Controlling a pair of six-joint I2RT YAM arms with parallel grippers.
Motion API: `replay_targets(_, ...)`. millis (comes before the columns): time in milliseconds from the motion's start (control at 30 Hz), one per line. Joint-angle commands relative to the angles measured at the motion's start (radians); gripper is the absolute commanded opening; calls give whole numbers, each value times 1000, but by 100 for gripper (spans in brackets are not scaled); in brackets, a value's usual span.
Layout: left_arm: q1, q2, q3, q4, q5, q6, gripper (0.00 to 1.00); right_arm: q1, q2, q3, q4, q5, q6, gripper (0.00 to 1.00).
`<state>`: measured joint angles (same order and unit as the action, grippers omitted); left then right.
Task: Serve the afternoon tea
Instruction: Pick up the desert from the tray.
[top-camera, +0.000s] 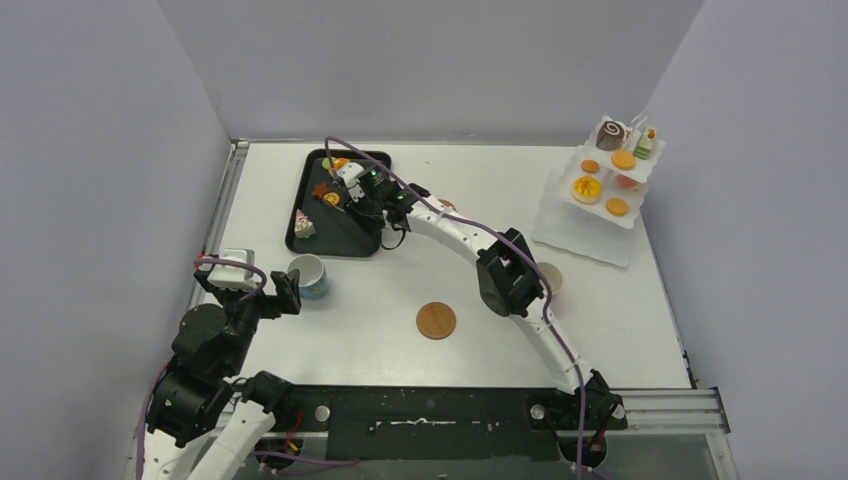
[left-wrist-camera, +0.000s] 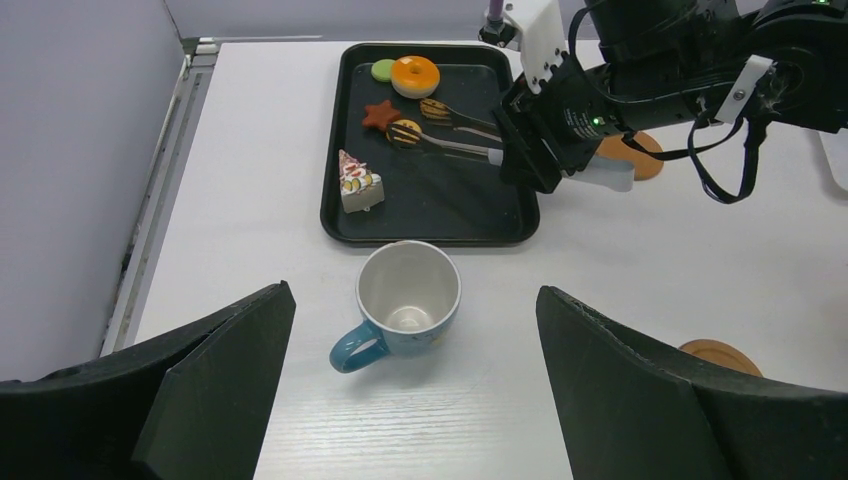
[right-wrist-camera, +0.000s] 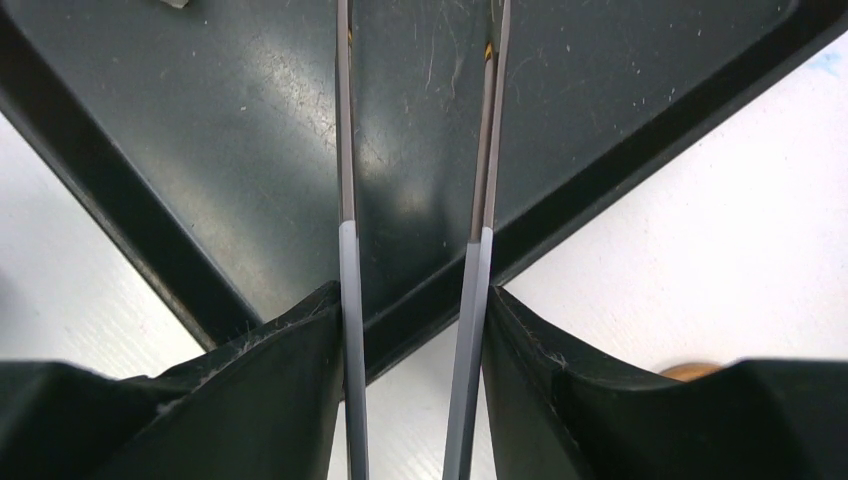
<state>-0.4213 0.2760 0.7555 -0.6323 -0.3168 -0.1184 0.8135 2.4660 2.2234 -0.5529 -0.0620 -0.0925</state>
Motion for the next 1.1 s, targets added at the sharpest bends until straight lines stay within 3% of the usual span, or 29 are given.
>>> replay_targets(0, 9, 0, 6, 49, 7, 10, 90, 10, 34, 82, 37, 16, 1, 48)
replay_targets(1067, 9, 0, 8, 48, 8, 10, 90, 41, -63, 34, 12, 108, -6, 40)
